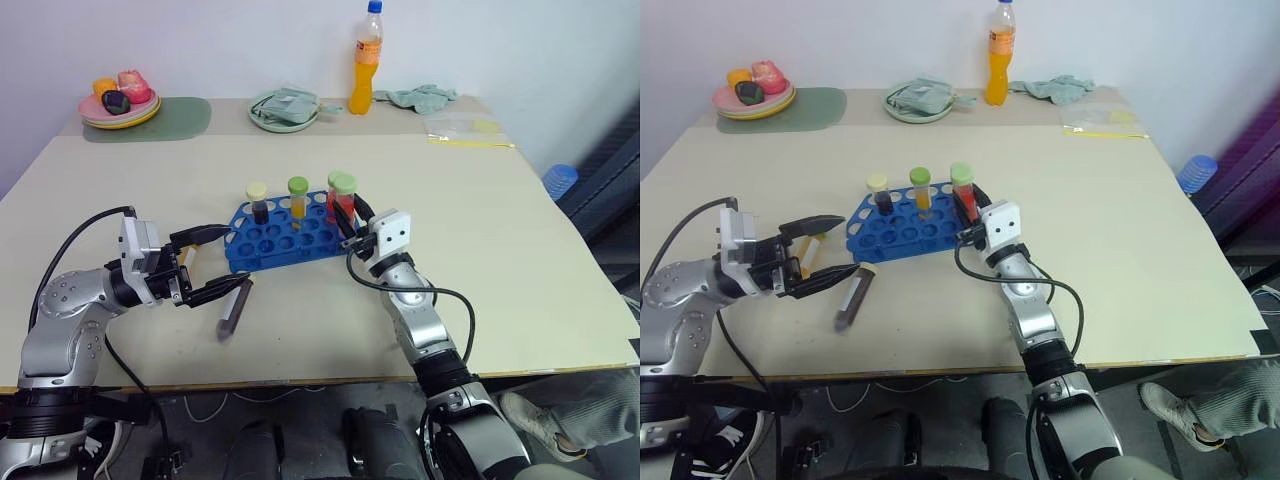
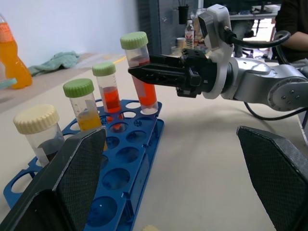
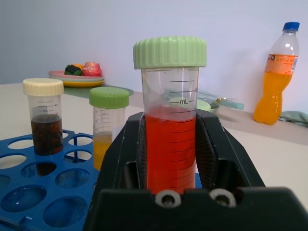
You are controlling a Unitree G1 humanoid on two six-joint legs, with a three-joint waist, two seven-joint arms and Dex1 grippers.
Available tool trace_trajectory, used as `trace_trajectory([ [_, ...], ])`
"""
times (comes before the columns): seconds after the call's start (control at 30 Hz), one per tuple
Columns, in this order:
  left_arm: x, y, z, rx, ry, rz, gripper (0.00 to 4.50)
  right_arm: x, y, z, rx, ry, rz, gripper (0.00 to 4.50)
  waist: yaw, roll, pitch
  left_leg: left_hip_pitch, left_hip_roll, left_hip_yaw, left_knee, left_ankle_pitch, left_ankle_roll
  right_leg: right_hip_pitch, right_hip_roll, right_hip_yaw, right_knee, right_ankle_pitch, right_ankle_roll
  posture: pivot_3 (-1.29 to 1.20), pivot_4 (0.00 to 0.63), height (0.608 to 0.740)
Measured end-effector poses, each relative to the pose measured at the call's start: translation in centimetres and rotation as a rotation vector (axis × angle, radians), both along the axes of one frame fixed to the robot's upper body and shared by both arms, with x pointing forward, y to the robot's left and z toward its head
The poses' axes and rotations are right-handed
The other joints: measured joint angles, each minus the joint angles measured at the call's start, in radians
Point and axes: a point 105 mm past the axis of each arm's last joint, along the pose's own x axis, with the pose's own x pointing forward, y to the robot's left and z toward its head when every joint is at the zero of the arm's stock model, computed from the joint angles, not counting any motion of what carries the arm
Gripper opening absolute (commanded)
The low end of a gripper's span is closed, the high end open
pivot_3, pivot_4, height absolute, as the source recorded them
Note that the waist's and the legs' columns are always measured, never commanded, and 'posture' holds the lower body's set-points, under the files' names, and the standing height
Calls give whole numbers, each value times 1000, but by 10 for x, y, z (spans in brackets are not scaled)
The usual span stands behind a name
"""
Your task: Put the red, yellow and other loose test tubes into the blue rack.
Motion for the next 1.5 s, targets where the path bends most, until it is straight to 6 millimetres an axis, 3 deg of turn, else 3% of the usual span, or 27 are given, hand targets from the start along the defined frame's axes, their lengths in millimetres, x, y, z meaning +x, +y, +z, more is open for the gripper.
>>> trace_trajectory([
  [0.3, -1, 1, 1, 14, 4, -2, 4500, -1, 8, -4, 10, 12, 4, 1153, -1, 0, 0, 2, 0, 0, 0, 0, 0, 0, 0, 0, 3, 0, 0, 0, 150, 740],
  [0.4, -1, 2, 1, 16, 4, -2, 4500, 0, 7, -8, 27, 33, 10, 2304, -1, 0, 0, 2, 0, 0, 0, 0, 0, 0, 0, 0, 3, 0, 0, 0, 150, 740],
  [0.53, -1, 2, 1, 16, 4, -2, 4500, 2, 5, -12, 68, 66, 22, 4304, -1, 0, 0, 2, 0, 0, 0, 0, 0, 0, 0, 0, 4, 0, 0, 0, 150, 740],
  [0.57, 0, 2, 1, 16, 4, -2, 4500, 2, 5, -12, 71, 67, 21, 4423, -1, 0, 0, 2, 0, 0, 0, 0, 0, 0, 0, 0, 3, 0, 0, 0, 150, 740],
  [0.77, -2, 0, 3, 21, -4, 2, 4500, -5, -9, -7, 27, 47, 47, 4423, 3, 0, 0, 1, 0, 0, 0, 0, 0, 0, -1, 0, 3, 0, 0, 0, 150, 740],
  [0.97, -9, 18, 1, 49, 51, 68, 4500, -27, -60, 3, -102, 40, 46, 4423, 2, 0, 0, 2, 0, 0, 0, 0, 0, 0, 0, 0, 3, 0, 0, 0, 150, 740],
  [1.1, -9, 35, 3, 82, 71, 151, 4500, -44, -80, 23, -178, 36, 97, 4423, 0, 0, 0, 3, 0, 0, 0, 0, 0, 0, 0, 0, 4, 0, 0, 0, 150, 740],
  [1.23, 3, 53, 2, 143, 112, 289, 4500, -69, -65, 50, -226, 36, 311, 4423, 3, 1, 1, 4, 0, 0, -1, 0, 0, 1, 1, 0, 4, -1, -1, 0, 150, 740],
  [1.33, 11, 54, 9, 100, 125, 339, 4500, -83, -42, 65, -242, 11, 455, 4423, 3, 0, 0, 4, 0, 0, -1, 0, 0, 1, 1, 0, 4, -1, -1, 0, 150, 740],
  [1.43, 14, 58, 10, 106, 174, 391, 4500, -84, -29, 72, -218, -2, 509, 4423, 4, -1, 0, 4, 0, 0, -1, 0, 0, 1, 1, 0, 4, -1, -1, 0, 150, 740],
  [1.5, 17, 74, 8, 158, 255, 474, 4500, -86, -20, 69, -236, 8, 548, 4423, 3, -1, 0, 4, 0, -1, -1, 0, 0, 0, 1, 0, 4, -1, -1, 0, 150, 740],
])
